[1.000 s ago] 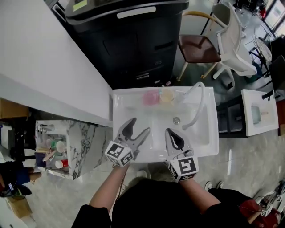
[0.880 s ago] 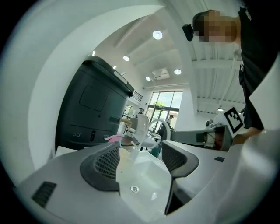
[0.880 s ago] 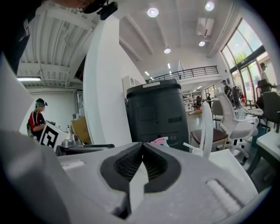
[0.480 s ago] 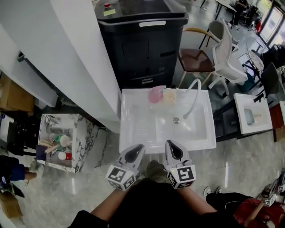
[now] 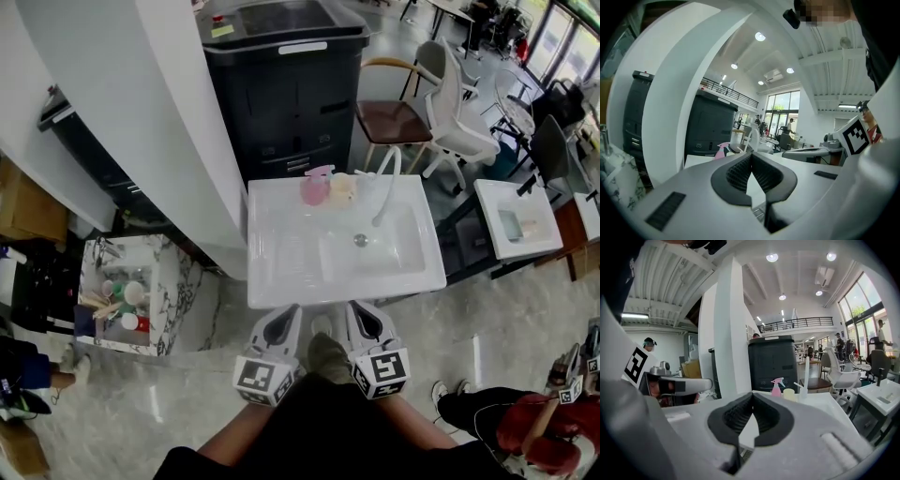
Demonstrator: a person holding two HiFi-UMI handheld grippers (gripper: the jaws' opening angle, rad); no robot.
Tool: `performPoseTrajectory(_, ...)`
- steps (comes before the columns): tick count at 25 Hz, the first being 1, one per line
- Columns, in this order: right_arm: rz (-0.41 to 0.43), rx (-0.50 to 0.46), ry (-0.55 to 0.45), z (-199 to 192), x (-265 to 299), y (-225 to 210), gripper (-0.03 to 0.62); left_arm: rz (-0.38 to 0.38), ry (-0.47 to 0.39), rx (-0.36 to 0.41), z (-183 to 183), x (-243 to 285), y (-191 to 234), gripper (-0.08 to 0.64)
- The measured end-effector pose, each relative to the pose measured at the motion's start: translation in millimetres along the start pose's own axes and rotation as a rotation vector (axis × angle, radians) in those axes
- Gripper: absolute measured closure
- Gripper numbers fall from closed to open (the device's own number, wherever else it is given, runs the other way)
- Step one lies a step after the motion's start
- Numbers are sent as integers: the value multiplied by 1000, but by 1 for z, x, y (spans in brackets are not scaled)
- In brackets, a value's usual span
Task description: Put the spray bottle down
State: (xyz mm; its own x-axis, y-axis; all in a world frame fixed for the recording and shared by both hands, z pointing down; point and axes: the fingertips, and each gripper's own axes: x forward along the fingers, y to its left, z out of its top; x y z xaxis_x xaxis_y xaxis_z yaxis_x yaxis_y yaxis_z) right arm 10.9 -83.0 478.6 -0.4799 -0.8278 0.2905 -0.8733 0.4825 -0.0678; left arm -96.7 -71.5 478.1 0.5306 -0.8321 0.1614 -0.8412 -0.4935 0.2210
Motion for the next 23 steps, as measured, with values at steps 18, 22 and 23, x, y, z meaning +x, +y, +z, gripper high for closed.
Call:
performPoseTrajectory(18,-43,13,-29,-7,-42,9,595,-78,-17,-54,-6,-12,-35,543)
performPoseTrajectory(22,-47,19,-26,-8,-47,11,595,-91,-15,-77,-10,-17,-40,543)
performPoseTrajectory(23,-48,18,-26,-7,-48,12,595,-95,-15,-83,-11,-18,-41,543)
